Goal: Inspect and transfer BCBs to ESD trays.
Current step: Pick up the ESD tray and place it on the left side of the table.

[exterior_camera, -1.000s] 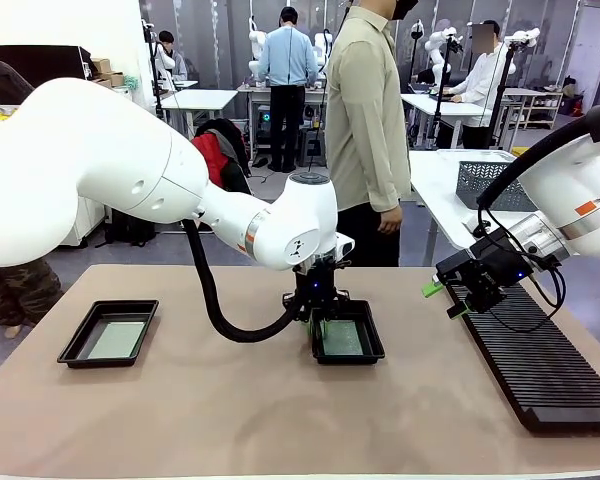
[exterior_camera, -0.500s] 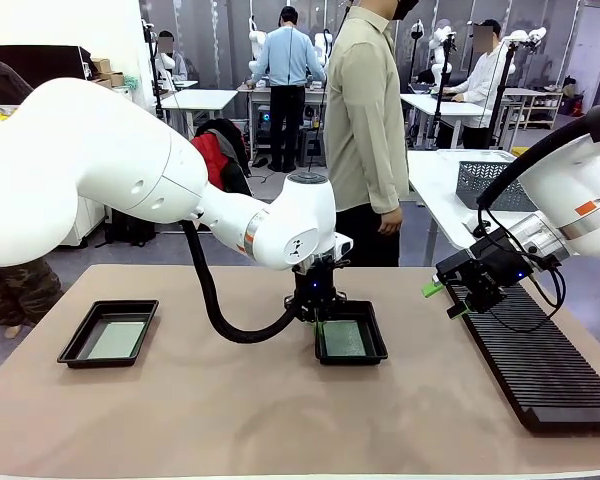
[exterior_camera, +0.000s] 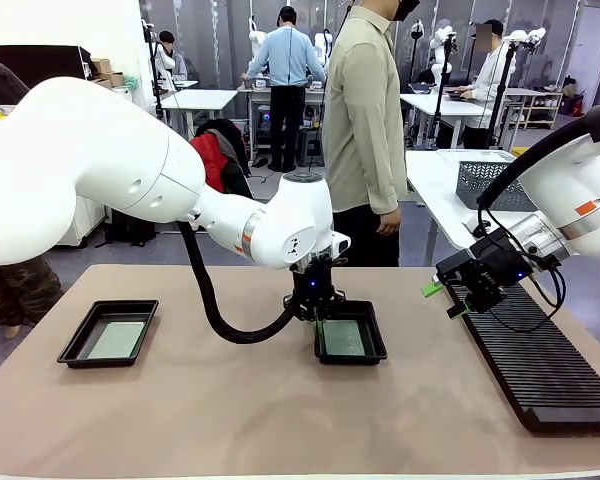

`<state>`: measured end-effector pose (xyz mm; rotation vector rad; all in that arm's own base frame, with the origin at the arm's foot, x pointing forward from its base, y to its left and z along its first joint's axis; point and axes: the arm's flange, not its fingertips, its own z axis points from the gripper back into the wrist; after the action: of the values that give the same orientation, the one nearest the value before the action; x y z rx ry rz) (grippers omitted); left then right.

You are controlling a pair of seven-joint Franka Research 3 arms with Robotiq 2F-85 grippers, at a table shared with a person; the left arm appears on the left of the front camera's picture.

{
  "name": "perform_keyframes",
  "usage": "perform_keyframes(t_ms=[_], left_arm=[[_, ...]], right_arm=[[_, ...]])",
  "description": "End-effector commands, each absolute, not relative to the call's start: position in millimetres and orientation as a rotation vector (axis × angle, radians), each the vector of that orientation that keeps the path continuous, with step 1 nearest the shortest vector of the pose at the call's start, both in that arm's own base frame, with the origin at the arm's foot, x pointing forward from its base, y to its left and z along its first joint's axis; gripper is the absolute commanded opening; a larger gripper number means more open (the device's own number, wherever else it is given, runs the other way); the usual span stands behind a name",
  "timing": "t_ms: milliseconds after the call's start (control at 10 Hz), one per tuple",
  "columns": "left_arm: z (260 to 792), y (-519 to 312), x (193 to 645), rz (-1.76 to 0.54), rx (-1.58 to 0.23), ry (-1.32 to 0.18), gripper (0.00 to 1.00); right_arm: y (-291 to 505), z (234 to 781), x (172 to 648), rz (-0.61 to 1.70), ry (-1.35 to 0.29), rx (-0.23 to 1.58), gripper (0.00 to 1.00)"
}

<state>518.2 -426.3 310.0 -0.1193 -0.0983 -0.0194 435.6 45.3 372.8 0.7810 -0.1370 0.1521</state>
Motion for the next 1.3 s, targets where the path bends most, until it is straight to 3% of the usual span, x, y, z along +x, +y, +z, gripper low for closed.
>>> perform_keyframes(t_ms=[0, 1200], left_arm=[[314.4, -405.5, 511.1, -0.056, -0.178, -0.105, 0.00], [340.4, -307.9, 498.9, -0.078, -0.362, -0.158, 0.00]], right_arm=[[45.6, 373.1, 435.6, 0.145, -0.134, 0.782, 1.00], [45.6, 373.1, 435.6, 0.145, -0.134, 0.782, 1.00]])
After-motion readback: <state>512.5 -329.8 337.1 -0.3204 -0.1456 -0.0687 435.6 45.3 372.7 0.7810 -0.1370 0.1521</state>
